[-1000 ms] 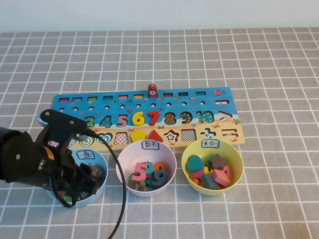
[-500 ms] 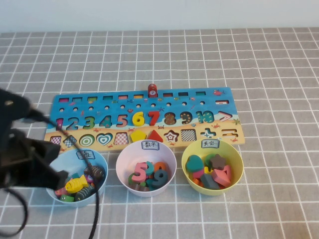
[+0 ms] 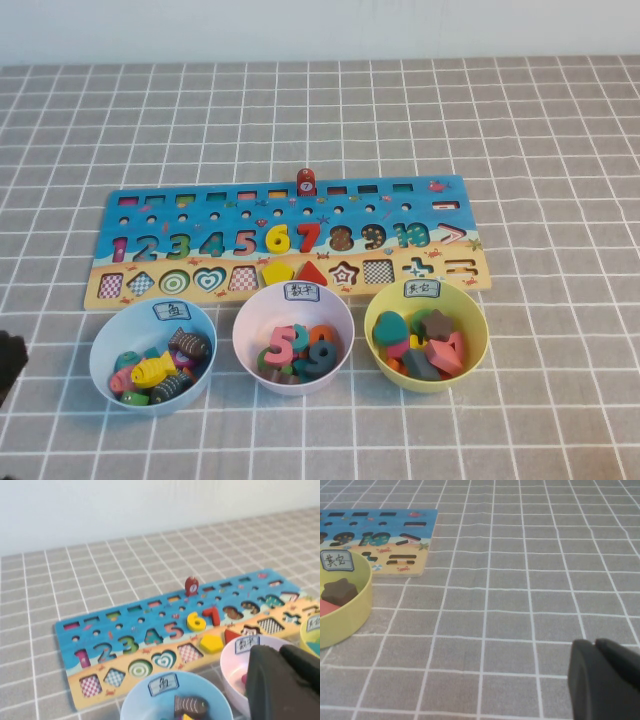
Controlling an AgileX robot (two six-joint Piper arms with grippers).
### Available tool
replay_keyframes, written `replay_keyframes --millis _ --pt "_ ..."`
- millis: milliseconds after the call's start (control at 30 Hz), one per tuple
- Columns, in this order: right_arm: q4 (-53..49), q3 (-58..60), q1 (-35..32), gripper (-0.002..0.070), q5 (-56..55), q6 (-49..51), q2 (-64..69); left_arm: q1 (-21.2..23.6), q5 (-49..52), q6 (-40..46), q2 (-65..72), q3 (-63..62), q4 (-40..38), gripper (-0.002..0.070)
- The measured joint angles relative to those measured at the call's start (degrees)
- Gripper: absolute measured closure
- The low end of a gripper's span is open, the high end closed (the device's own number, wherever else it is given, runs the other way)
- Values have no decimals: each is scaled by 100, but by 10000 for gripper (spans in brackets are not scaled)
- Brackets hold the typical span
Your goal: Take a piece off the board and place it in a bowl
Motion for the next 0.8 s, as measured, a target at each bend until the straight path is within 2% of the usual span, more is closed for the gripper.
replay_keyframes --millis 233,433,800 --pt "0 0 0 694 0 0 0 0 -782 -11 -792 629 -22 671" --pt "0 0 0 694 0 0 0 0 -1664 -88 -888 1364 -48 671" --pt "0 0 0 694 0 0 0 0 -1752 -216 -888 2245 -61 671"
